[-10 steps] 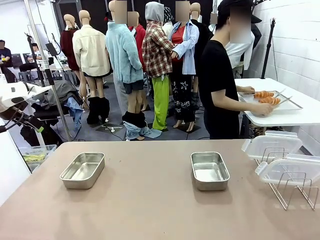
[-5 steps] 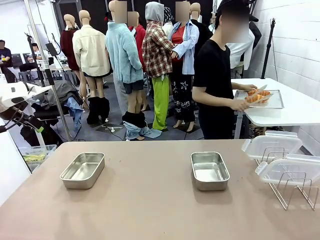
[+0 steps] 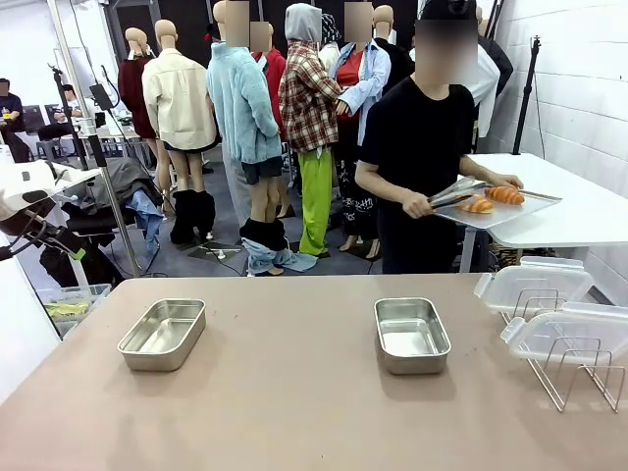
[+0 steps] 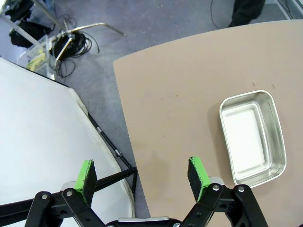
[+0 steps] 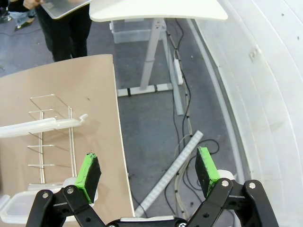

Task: Place the bread in airtight containers.
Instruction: Lift both Airtight Container.

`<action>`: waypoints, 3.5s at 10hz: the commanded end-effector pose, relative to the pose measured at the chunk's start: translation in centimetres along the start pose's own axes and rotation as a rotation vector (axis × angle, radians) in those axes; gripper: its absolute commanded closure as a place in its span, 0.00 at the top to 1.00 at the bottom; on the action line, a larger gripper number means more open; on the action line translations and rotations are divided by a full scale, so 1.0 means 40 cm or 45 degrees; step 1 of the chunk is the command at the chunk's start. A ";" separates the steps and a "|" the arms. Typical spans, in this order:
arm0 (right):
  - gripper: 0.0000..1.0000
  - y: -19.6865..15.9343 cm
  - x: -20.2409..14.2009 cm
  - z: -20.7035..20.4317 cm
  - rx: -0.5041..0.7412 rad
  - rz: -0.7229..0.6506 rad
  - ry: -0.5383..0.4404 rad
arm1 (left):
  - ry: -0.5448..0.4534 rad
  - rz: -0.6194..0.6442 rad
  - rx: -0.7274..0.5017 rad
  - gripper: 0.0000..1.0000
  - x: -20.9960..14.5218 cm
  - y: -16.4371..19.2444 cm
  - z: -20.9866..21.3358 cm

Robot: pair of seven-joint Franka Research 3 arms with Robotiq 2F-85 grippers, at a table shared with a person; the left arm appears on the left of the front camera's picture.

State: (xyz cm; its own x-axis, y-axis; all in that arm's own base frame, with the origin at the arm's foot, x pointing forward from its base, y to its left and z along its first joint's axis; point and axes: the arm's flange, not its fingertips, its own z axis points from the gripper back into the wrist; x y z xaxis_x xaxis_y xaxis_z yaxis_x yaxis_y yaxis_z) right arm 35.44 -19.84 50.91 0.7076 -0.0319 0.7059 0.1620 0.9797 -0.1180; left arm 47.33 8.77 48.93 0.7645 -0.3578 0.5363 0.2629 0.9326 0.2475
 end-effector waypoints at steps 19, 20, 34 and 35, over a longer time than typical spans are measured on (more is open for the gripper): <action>1.00 0.000 -0.002 0.000 0.000 0.007 0.006 | -0.002 -0.009 0.001 1.00 -0.011 0.004 0.006; 1.00 0.000 -0.002 0.000 0.000 0.007 0.006 | -0.002 -0.009 0.001 1.00 -0.011 0.004 0.006; 1.00 0.000 -0.002 0.000 0.000 0.007 0.006 | -0.002 -0.009 0.001 1.00 -0.011 0.004 0.006; 1.00 0.000 -0.002 0.000 0.000 0.007 0.006 | -0.002 -0.009 0.001 1.00 -0.011 0.004 0.006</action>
State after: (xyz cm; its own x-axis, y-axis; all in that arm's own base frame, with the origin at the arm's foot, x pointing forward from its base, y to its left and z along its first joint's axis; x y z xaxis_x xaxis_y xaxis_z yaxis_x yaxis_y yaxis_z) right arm 35.44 -19.84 50.91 0.7076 -0.0319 0.7059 0.1620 0.9797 -0.1180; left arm 47.32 8.77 48.93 0.7645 -0.3579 0.5362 0.2629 0.9325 0.2476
